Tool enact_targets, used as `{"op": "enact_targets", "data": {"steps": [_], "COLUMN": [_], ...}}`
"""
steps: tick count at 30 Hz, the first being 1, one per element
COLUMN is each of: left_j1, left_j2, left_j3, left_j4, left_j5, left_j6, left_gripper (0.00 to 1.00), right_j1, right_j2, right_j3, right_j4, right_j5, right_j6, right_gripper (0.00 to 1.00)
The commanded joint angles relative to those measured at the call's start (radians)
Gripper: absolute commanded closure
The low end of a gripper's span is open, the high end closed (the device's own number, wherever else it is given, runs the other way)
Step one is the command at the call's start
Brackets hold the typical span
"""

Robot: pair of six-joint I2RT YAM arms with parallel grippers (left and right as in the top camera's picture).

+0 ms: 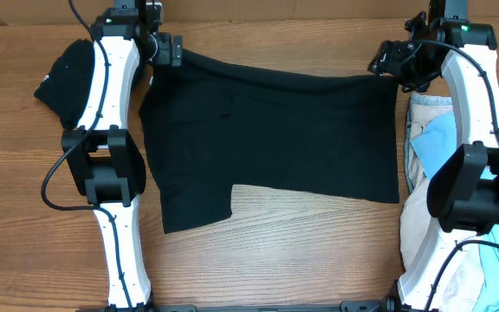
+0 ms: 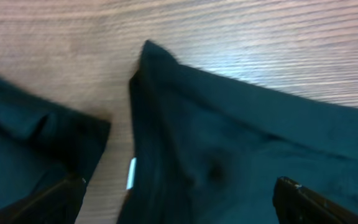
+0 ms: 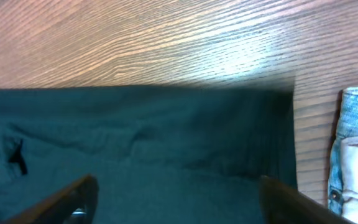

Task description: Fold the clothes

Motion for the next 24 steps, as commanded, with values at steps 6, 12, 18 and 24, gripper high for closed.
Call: {"op": "enact_targets", "data": {"steps": [6,12,18,24], "left_j1": [0.056,0.064,0.049,-0.002], "left_j2": [-0.171,-0.256,-0.195,-0.147], "left_j3": [0.018,0.018,-0.035,-0.254], "left_j4": [-0.189,-0.443,-0.609,-0.579], "left_j5": [-0.006,0.110,0.212,0.311], "left_j6": [0.002,0.008,0.046,0.076], "left_gripper": [0.00,0.03,0.26,0.25], "right_j1": [-0.021,0.024,0.050,0.030], "right_j2": [-0.013,-0.026,-0.024,0.000], "right_j3": [0.011,0.011,0.003,0.001], "right_j4": [-0.142,-0.312,-0.386,-0.399], "right_j5": [-0.028,-0.061,0.105,0.152], "right_j6": [-0.040,-0.066,0.031,0.058], "right_gripper": [0.28,0.31,0.28,0.22]}}
